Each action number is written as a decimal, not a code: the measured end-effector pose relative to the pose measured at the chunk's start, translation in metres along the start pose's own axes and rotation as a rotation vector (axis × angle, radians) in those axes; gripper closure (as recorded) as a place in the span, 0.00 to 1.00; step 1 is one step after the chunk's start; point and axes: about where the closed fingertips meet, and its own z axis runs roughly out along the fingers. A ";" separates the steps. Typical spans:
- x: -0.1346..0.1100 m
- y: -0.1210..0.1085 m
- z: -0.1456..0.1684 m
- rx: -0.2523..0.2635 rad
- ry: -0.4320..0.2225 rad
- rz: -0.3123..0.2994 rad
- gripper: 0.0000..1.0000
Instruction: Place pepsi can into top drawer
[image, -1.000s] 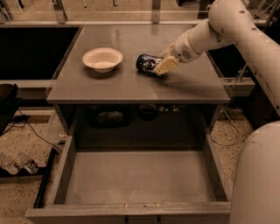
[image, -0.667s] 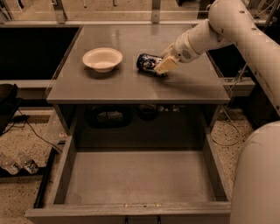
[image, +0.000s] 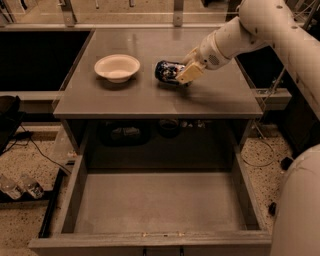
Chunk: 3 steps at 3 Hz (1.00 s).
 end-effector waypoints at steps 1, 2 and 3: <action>-0.006 0.015 -0.024 0.014 -0.002 -0.036 1.00; -0.001 0.042 -0.057 0.042 -0.002 -0.060 1.00; 0.014 0.083 -0.090 0.079 0.011 -0.078 1.00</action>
Offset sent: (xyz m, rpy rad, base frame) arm -0.1140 -0.0531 0.0415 -0.0446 -0.0947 -0.0033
